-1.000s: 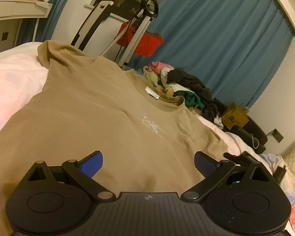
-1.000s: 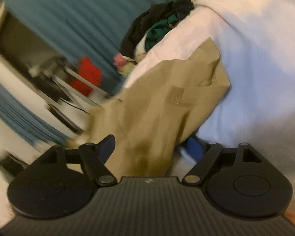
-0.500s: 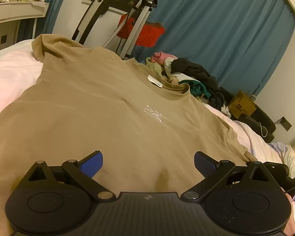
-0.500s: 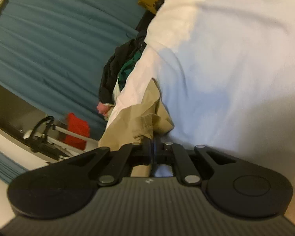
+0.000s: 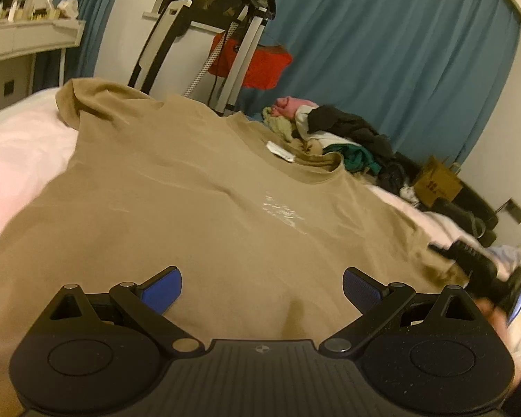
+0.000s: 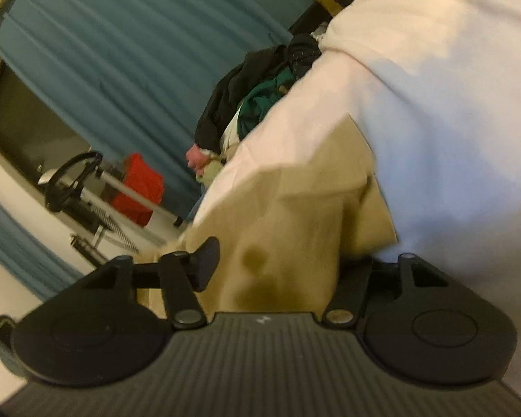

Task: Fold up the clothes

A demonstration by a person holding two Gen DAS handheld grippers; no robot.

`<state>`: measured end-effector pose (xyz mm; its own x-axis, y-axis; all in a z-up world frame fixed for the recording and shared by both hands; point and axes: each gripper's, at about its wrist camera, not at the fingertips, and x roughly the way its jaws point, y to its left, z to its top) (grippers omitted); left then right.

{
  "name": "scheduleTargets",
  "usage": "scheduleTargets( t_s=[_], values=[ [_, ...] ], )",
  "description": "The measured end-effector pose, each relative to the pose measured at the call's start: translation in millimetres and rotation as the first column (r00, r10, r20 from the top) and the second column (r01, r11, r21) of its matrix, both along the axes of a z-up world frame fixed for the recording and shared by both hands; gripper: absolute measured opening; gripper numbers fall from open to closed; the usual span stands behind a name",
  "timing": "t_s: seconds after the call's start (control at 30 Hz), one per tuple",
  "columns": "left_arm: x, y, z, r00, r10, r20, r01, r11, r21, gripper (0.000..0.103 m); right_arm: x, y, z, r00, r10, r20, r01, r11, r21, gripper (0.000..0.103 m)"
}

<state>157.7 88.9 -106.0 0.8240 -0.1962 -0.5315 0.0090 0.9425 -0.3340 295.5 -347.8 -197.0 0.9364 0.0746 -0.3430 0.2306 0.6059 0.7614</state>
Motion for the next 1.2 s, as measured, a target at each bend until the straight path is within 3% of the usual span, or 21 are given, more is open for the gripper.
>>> scheduleTargets(
  t_s=[0.07,0.17,0.27,0.43,0.57,0.67,0.83,0.9,0.97,1.0,1.03,1.07,1.1,1.13,1.2],
  values=[
    [2.8,0.7,-1.2,1.000,0.011,-0.011,-0.010,1.000,0.019,0.100,17.2,-5.1,11.6,0.999,-0.012,-0.037,0.010,0.998,-0.054,0.004],
    [8.1,3.1,0.3,0.999,0.023,-0.027,-0.022,0.999,0.035,0.100,23.8,-2.2,44.6,0.999,-0.006,-0.035,0.000,0.983,-0.184,0.005],
    [10.8,8.7,4.3,0.998,0.045,-0.037,-0.043,0.998,0.035,0.100,19.4,11.5,86.3,1.000,0.010,-0.002,-0.010,0.943,-0.331,0.005],
    [7.5,22.9,12.8,0.994,0.082,-0.069,-0.080,0.996,0.028,0.100,18.3,70.6,153.7,0.997,0.060,0.056,-0.020,0.836,-0.549,0.005],
    [2.9,35.3,18.8,0.990,0.114,-0.080,-0.113,0.993,0.025,0.100,23.6,140.3,182.8,0.989,0.132,0.069,-0.054,0.747,-0.663,0.005],
    [2.9,47.1,19.1,0.986,0.146,-0.081,-0.144,0.989,0.024,0.100,43.8,204.9,181.1,0.978,0.207,0.001,-0.138,0.653,-0.744,0.005],
    [2.9,66.7,19.6,0.977,0.198,-0.084,-0.197,0.980,0.023,0.100,75.6,296.9,139.4,0.936,0.310,-0.168,-0.313,0.513,-0.800,0.005],
    [2.9,74.6,19.8,0.972,0.219,-0.086,-0.217,0.976,0.023,0.100,87.3,326.6,118.8,0.908,0.346,-0.235,-0.378,0.440,-0.814,0.006],
    [2.9,79.2,19.8,0.969,0.230,-0.085,-0.229,0.973,0.024,0.100,98.4,344.4,100.4,0.858,0.397,-0.325,-0.480,0.398,-0.782,0.008],
    [2.8,77.6,19.6,0.971,0.224,-0.083,-0.223,0.975,0.027,0.100,102.7,350.5,92.6,0.833,0.419,-0.363,-0.525,0.387,-0.758,0.012],
    [2.8,76.0,19.4,0.972,0.218,-0.081,-0.217,0.976,0.030,0.100,102.9,349.0,89.5,0.819,0.435,-0.374,-0.550,0.408,-0.729,0.036],
    [2.7,74.4,19.2,0.974,0.213,-0.079,-0.211,0.977,0.033,0.100,100.0,344.3,90.1,0.818,0.447,-0.362,-0.554,0.442,-0.706,0.072],
    [2.6,72.8,19.0,0.975,0.207,-0.076,-0.205,0.978,0.036,0.100,96.0,339.7,92.5,0.820,0.460,-0.341,-0.551,0.473,-0.688,0.086],
    [2.6,71.2,18.7,0.977,0.201,-0.074,-0.199,0.979,0.039,0.100,88.3,334.3,99.2,0.827,0.471,-0.307,-0.536,0.499,-0.680,0.093],
    [2.4,68.0,18.3,0.979,0.190,-0.070,-0.187,0.981,0.044,0.100,66.7,318.6,114.3,0.838,0.483,-0.252,-0.513,0.545,-0.663,0.093]
  ],
)
